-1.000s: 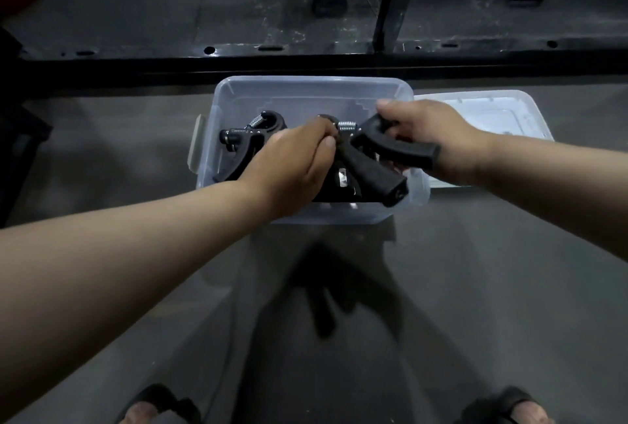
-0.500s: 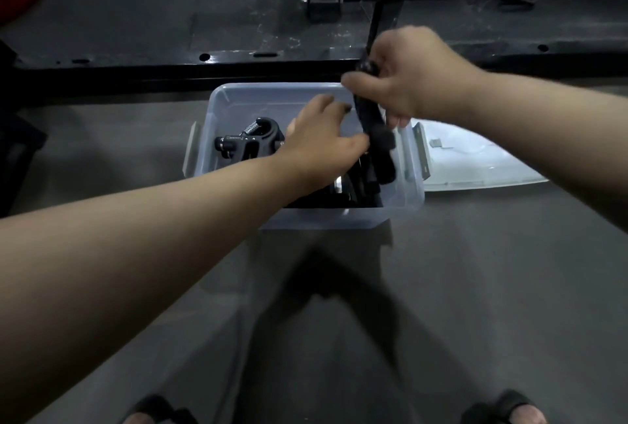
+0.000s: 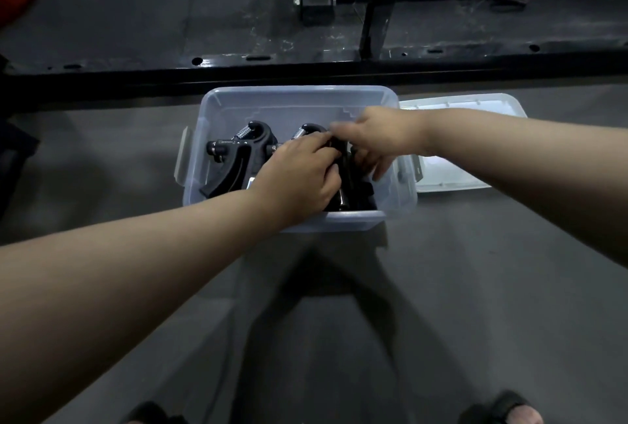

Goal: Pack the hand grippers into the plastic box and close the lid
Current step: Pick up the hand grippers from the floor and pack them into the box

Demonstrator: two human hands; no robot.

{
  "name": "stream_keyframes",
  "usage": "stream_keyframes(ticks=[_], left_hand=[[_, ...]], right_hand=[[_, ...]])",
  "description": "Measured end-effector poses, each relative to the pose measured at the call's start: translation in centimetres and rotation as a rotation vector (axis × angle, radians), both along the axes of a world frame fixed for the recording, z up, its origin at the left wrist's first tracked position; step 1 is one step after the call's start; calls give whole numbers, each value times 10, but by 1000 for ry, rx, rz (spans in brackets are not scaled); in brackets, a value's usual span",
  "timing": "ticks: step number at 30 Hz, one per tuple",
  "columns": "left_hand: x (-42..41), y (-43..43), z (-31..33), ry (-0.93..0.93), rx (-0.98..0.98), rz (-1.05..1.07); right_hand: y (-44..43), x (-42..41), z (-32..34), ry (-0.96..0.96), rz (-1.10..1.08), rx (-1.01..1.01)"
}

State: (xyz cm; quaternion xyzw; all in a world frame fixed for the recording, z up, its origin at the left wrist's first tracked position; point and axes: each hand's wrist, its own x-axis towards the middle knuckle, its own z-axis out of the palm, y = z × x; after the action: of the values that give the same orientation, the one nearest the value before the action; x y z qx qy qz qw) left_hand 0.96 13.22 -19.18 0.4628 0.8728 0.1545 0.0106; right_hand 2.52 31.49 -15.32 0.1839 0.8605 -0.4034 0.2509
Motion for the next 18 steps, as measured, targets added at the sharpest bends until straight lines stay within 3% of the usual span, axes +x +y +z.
stream_keyframes(ticks=[1,2,6,9,10,16,18], left_hand=[[0,-1,-1,-2,-2,-4],[0,-2,-3,-6,-14,-9],[8,-5,-5,-2,-90,-4],[13,-7,-4,17,-134,13],[14,-8,-4,24,-142,14],[17,-7,-4,28,-142,26],[17,-8,-4,28,-129,28]], right_hand=[[2,2,0,-45,-40,-41],[3,4,0,-45,46,41],[-10,25,-9,-46,616,642],[-18,40,-17,-25,907,983],[-15,42,-22,39,916,1037],[-13,45,-18,452,947,940],[-10,43,-5,395,925,904]])
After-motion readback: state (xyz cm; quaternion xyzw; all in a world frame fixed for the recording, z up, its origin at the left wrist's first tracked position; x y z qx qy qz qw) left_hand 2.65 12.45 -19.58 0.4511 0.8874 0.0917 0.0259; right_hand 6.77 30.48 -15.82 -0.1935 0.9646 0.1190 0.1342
